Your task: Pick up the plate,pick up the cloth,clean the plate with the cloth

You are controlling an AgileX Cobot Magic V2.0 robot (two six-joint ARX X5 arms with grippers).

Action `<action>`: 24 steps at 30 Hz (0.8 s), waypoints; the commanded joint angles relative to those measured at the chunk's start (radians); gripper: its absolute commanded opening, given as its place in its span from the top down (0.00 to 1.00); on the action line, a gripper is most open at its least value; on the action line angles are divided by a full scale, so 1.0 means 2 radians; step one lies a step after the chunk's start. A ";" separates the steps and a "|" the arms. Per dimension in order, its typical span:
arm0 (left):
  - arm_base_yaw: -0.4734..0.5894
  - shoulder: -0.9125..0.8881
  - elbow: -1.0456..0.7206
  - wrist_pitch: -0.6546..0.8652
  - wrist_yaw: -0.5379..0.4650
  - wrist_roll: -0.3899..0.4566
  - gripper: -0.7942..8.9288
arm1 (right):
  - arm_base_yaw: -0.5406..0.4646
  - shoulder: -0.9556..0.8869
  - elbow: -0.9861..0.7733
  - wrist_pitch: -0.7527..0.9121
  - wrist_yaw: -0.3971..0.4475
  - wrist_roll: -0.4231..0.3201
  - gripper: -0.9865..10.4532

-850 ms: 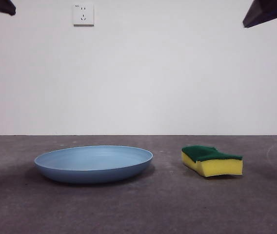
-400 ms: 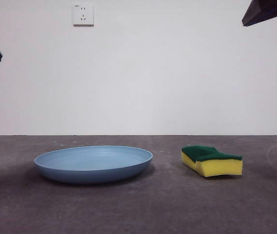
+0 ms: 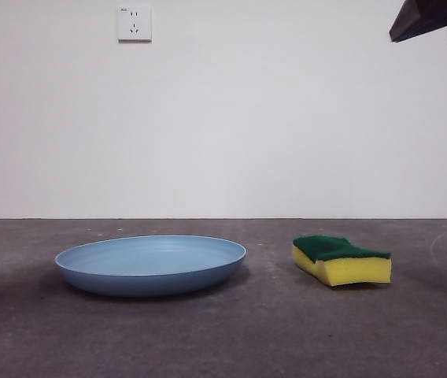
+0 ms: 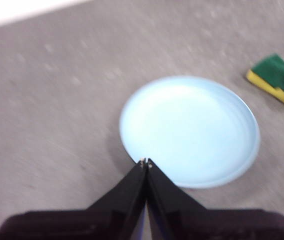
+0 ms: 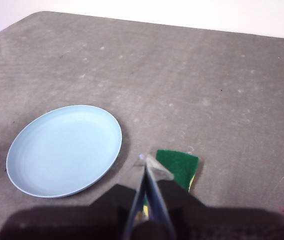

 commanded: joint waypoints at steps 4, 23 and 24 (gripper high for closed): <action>0.063 -0.075 -0.046 0.082 0.021 0.017 0.92 | 0.001 -0.002 -0.002 0.005 0.002 0.003 0.91; 0.213 -0.254 -0.265 0.173 0.120 -0.037 0.92 | 0.001 -0.002 -0.002 0.005 0.002 0.003 0.91; 0.215 -0.258 -0.270 0.169 0.120 -0.038 0.92 | 0.001 -0.002 -0.002 0.005 0.001 0.003 0.91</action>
